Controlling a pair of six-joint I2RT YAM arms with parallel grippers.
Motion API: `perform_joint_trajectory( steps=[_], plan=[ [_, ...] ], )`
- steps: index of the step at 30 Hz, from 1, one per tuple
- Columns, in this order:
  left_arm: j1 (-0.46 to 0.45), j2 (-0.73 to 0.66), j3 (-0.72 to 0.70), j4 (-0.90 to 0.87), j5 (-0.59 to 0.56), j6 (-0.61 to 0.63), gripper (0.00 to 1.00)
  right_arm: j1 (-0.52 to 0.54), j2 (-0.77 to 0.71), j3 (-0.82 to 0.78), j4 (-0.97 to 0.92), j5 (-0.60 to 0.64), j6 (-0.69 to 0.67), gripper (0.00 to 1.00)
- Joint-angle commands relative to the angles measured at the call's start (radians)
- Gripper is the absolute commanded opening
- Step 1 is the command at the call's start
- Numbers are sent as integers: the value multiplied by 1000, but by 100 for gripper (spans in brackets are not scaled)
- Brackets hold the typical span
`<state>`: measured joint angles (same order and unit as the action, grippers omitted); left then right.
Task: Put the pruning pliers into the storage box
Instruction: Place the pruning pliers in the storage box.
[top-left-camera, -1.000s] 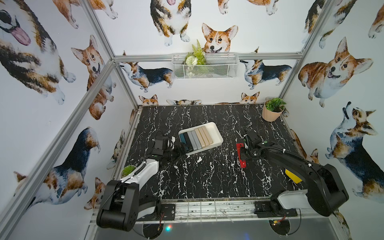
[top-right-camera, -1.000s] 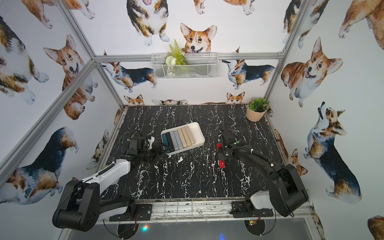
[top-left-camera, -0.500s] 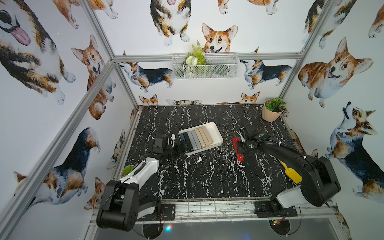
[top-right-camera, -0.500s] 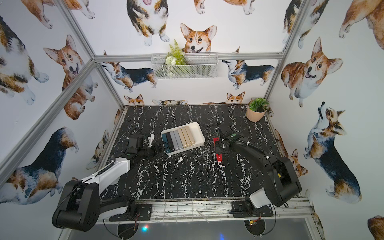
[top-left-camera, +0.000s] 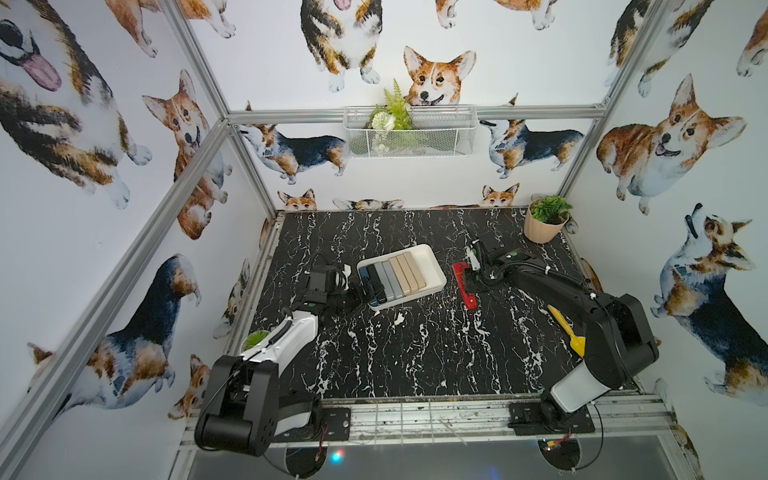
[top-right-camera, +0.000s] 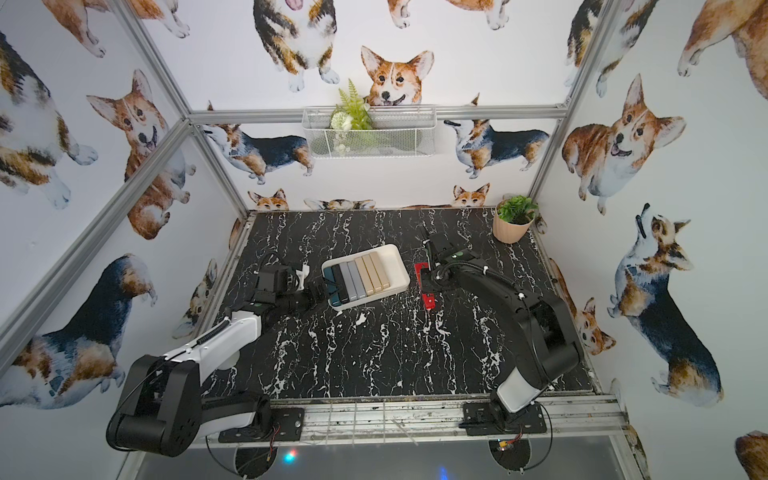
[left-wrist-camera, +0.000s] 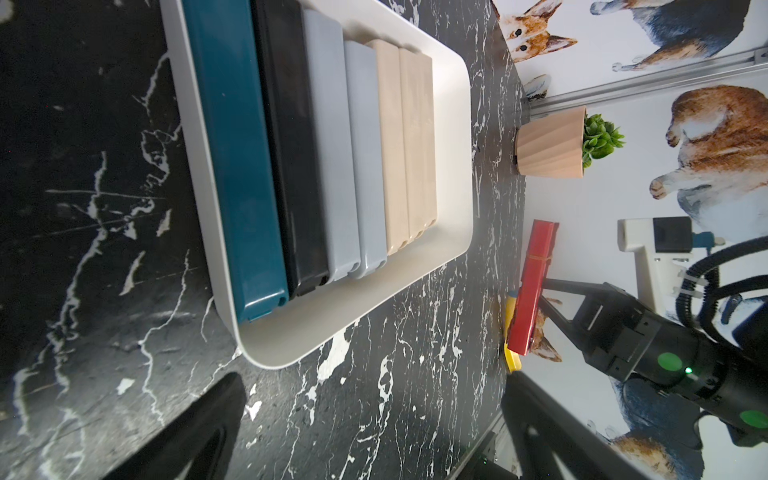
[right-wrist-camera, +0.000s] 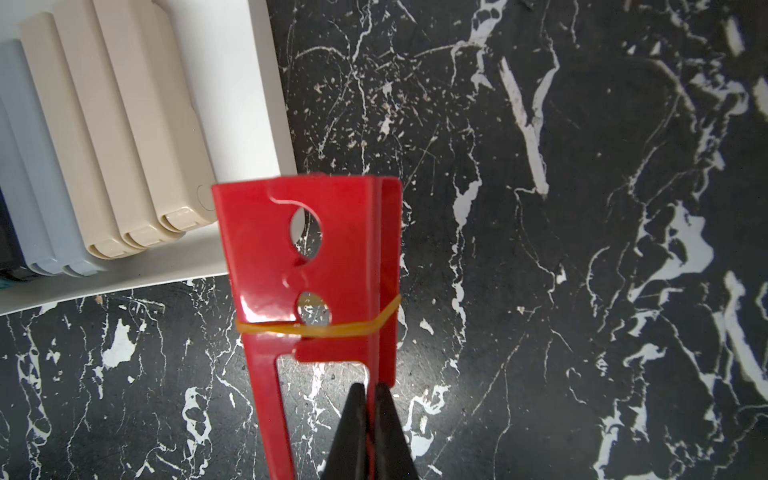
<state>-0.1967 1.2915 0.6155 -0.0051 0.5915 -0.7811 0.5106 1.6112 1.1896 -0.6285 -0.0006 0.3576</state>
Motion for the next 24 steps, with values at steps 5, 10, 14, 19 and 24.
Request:
perform_joint_trajectory(
  steps=[5, 10, 14, 19, 24],
  plan=[
    [0, 15, 21, 32, -10, -7, 100, 3, 71, 85, 52, -39, -103, 0],
    [3, 31, 38, 24, -9, 5, 100, 4, 132, 159, 54, -45, -136, 0],
    [9, 41, 46, 23, -8, 12, 100, 4, 182, 220, 52, -59, -156, 0],
    [18, 55, 52, 32, -7, 17, 100, 4, 238, 279, 50, -74, -170, 0],
    [26, 56, 61, 31, -1, 17, 100, 4, 284, 326, 45, -85, -178, 0]
  ],
)
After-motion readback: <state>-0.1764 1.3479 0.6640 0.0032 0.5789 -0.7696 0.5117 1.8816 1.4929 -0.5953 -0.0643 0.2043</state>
